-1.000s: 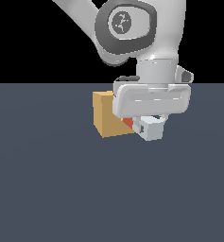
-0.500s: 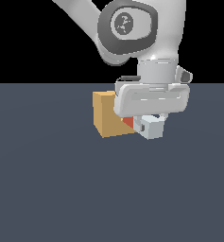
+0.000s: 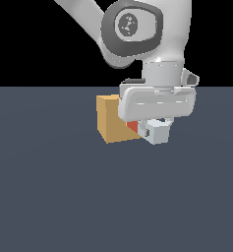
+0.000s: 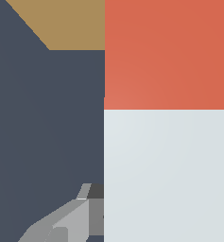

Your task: Insert the peg into the horizontal hole in a box.

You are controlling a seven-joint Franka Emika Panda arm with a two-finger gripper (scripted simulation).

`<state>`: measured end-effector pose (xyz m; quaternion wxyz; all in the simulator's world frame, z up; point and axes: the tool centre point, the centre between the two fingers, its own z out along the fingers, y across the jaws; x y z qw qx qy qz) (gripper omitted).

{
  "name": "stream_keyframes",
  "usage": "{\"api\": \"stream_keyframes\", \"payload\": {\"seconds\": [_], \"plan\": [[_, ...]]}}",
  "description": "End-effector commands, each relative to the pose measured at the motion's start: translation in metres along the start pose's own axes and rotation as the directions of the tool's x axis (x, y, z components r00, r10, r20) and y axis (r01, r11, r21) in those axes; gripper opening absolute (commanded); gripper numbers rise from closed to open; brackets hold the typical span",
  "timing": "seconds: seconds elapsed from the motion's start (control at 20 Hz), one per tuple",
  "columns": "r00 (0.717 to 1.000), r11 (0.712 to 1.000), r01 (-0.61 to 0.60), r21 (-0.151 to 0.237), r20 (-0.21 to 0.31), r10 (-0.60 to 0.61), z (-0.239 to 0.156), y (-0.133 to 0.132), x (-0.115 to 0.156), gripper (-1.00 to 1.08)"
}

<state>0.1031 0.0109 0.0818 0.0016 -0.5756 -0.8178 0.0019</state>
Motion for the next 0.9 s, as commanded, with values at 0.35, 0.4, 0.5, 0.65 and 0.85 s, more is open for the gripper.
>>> {"api": "stream_keyframes", "payload": {"seconds": [0.35, 0.4, 0.5, 0.65, 0.85], "plan": [[1.000, 1.000, 0.002, -0.006, 0.002, -0.002, -0.004, 0.001, 0.055, -1.00], [1.000, 1.000, 0.002, -0.006, 0.002, -0.002, -0.004, 0.001, 0.061, -1.00], [1.000, 1.000, 0.002, -0.007, 0.002, -0.002, -0.004, 0.001, 0.071, -1.00], [1.000, 1.000, 0.002, -0.008, 0.002, -0.002, -0.004, 0.001, 0.081, -1.00], [1.000, 1.000, 0.002, -0.008, 0.002, -0.002, -0.004, 0.003, 0.083, -1.00]]}}
